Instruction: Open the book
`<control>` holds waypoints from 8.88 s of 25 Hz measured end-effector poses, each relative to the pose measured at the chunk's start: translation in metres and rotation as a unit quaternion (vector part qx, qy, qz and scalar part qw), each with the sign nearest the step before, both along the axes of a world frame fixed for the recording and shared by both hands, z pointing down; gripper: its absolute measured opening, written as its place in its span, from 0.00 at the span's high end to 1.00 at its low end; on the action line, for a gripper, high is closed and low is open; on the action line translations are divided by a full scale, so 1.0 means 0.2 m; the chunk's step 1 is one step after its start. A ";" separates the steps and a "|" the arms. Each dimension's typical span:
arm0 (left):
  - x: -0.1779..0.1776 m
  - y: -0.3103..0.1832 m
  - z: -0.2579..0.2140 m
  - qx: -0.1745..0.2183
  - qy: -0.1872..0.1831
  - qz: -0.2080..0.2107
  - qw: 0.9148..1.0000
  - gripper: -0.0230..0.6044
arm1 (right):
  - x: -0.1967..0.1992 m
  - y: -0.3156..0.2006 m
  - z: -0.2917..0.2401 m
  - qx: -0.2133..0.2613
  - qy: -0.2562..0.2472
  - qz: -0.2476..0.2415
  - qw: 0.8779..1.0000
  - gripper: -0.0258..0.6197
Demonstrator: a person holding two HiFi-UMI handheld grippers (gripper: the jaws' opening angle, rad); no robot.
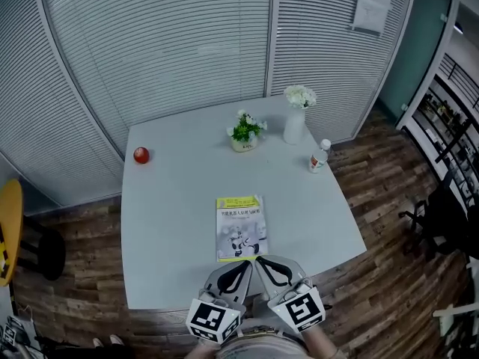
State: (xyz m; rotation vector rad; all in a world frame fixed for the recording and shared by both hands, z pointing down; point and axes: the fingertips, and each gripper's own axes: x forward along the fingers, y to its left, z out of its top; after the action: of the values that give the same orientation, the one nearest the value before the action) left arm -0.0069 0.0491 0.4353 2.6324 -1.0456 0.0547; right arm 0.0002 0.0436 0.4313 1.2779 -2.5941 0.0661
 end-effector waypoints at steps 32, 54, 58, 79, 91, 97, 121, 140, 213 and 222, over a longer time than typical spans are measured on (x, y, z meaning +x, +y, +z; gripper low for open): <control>0.20 -0.43 0.09 0.014 -0.029 -0.108 0.994 0.97 | 0.21 -0.42 0.11 -0.023 -0.007 -0.110 0.994 0.96; 0.22 -0.46 0.07 0.032 -0.020 -0.090 0.995 0.97 | 0.23 -0.48 0.10 -0.017 0.009 -0.104 0.994 0.96; 0.19 -0.49 0.06 0.030 -0.023 -0.073 0.997 0.97 | 0.23 -0.51 0.10 -0.019 -0.001 -0.073 0.997 0.96; 0.16 -0.47 0.24 0.005 -0.041 0.030 0.999 0.96 | 0.27 -0.51 0.18 -0.029 0.011 0.024 0.999 0.96; 0.16 -0.48 0.36 -0.029 -0.053 0.078 0.995 0.92 | 0.29 -0.46 0.23 -0.047 0.019 0.070 0.996 0.96; 0.17 -0.45 0.49 -0.045 -0.092 0.110 0.989 0.92 | 0.30 -0.46 0.23 -0.047 0.018 0.088 0.995 0.96; 0.14 -0.35 0.99 -0.070 -0.253 0.199 0.944 0.74 | 0.37 -0.39 0.35 -0.082 0.015 0.114 0.990 0.96; 0.20 -0.24 1.29 -0.018 -0.394 0.305 0.867 0.69 | 0.48 -0.24 0.39 -0.105 0.010 0.154 0.982 0.96; 0.25 -0.42 1.13 -0.144 -0.207 0.171 0.952 0.95 | 0.41 -0.26 0.37 -0.104 0.029 0.076 0.991 0.96; 0.15 -0.48 1.01 -0.179 -0.135 0.102 0.969 0.95 | 0.33 -0.29 0.40 -0.104 0.032 0.045 0.993 0.96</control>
State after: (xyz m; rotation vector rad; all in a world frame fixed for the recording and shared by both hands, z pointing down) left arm 0.0238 -0.0463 0.6379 2.4270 -0.7513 0.6054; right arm 0.0663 -0.0150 0.5117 1.2978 -2.4015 0.2977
